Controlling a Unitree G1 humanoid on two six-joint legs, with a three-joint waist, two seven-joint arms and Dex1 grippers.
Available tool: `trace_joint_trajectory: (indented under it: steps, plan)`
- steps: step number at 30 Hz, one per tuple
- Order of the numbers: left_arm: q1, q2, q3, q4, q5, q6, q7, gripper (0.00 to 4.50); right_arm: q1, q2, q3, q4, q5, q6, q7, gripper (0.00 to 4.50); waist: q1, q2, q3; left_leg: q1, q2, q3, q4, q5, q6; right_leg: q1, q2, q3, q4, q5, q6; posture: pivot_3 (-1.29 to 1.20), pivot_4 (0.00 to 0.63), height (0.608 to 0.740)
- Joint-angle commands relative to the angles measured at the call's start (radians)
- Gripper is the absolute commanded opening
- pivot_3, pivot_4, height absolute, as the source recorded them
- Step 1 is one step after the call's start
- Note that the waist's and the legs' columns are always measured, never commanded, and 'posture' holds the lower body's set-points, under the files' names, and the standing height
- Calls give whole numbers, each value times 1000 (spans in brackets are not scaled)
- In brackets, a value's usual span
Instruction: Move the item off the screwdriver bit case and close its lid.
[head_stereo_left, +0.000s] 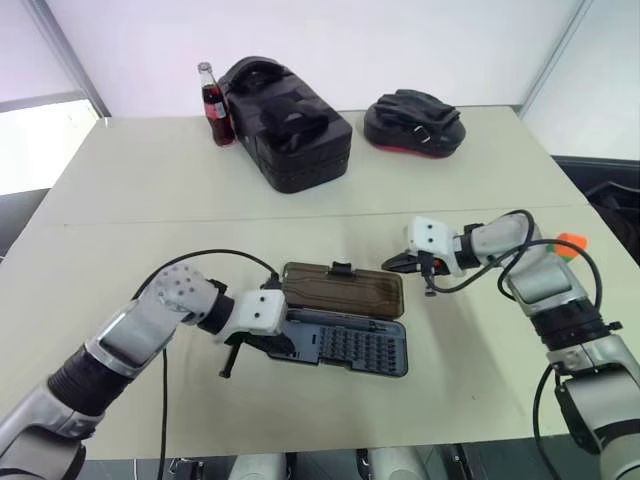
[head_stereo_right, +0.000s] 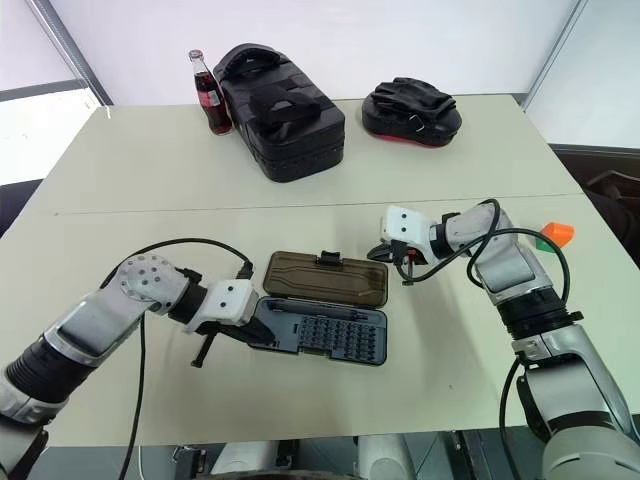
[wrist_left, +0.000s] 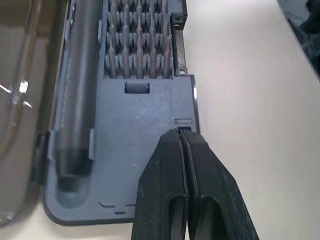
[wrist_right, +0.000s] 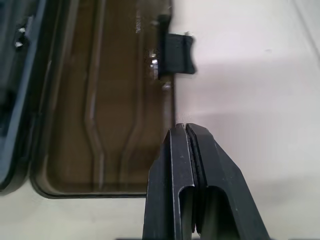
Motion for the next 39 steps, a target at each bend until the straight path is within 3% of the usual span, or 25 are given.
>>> trace_joint_trajectory:
  steps: [1, 4, 8, 25, 27, 33, 39]
  plan:
    - [21, -11, -32, 42, 55, -28, 8, 0, -44, 10, -17, 10, 6, 2, -2, 512, 0, 0, 0, 1, 0, 0, 0, 0, 0, 1, 0, 0, 0, 0, 0, 0, 150, 740]
    - [30, -16, -27, 43, 56, -31, 8, 0, -55, 6, -5, 15, -12, -7, 3, 1749, 1, 0, 0, 1, 0, 0, 0, 0, 0, 1, 0, 0, 0, 0, 0, 0, 150, 740]
    - [40, -14, -22, 40, 56, -33, 9, 0, -68, 9, 23, 10, -30, 3, 32, 3916, 1, 0, 0, 1, 0, 0, 0, 0, 0, 1, 0, 0, 0, 0, 0, 0, 150, 740]
    - [77, -15, 3, 18, 52, -18, 43, 0, -208, 80, 115, 295, -129, 67, 83, 3916, -1, 1, -1, 2, 0, 0, 0, 0, 0, 2, 0, 0, 2, 0, 0, 0, 150, 740]
    - [81, -20, 3, 14, 49, -16, 49, 0, -212, 77, 121, 312, -143, 66, 90, 3143, -1, 2, -1, 2, 0, 0, 0, 0, 0, 2, 0, 0, 2, 0, 0, 0, 150, 740]
    - [86, -30, 6, 10, 44, -14, 59, 0, -186, 49, 139, 292, -159, 34, 150, 64, 0, 1, -2, 4, 0, 0, 1, 0, 0, 4, 0, 0, 2, 0, 0, 0, 150, 740]
    - [91, -39, 17, 11, 28, 0, 63, 0, -159, 44, 160, 279, -190, -55, 145, 20, 1, 1, -3, 4, 0, -1, 1, 0, 0, 5, -1, 0, 2, 0, 0, 0, 150, 740]
